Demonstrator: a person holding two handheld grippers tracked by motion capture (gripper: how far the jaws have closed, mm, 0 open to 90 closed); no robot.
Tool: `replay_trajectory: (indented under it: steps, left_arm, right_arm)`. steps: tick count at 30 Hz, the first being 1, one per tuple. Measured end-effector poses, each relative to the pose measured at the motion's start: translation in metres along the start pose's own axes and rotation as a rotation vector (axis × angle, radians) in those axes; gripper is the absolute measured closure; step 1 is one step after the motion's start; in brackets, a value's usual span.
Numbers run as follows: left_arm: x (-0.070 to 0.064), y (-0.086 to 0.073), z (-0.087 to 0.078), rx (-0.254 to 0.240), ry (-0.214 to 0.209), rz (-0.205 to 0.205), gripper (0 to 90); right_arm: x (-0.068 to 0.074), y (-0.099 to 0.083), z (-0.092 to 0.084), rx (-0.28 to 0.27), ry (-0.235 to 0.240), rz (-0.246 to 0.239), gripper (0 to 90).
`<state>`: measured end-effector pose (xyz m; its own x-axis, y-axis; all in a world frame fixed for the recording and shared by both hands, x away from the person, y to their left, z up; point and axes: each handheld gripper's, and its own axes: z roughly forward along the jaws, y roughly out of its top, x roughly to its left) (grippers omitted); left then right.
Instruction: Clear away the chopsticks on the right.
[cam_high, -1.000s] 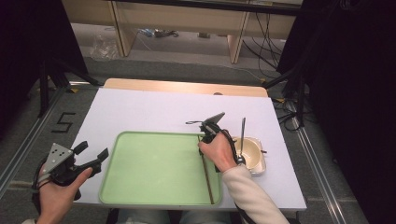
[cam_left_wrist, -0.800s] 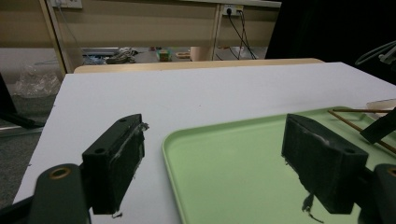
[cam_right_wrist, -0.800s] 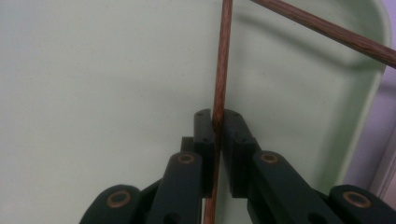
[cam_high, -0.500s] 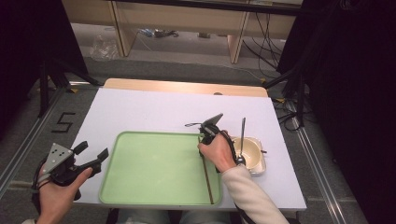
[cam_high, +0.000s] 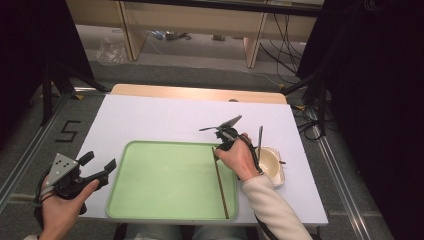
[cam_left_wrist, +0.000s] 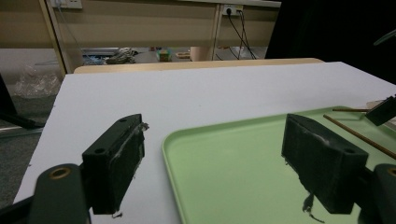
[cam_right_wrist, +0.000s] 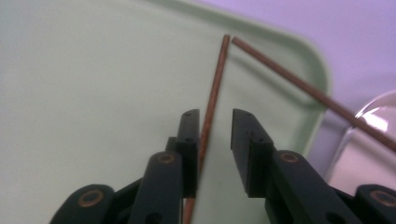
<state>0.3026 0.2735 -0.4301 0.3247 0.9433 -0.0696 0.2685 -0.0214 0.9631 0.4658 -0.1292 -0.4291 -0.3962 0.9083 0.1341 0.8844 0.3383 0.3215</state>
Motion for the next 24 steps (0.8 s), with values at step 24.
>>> replay_trajectory:
  steps: [24]
  left_arm:
    - [0.0, -0.001, 0.001, 0.01, 0.004, 0.007, 20.6]
  right_arm:
    - [-0.024, 0.02, -0.018, 0.069, -0.1, -0.731, 56.0]
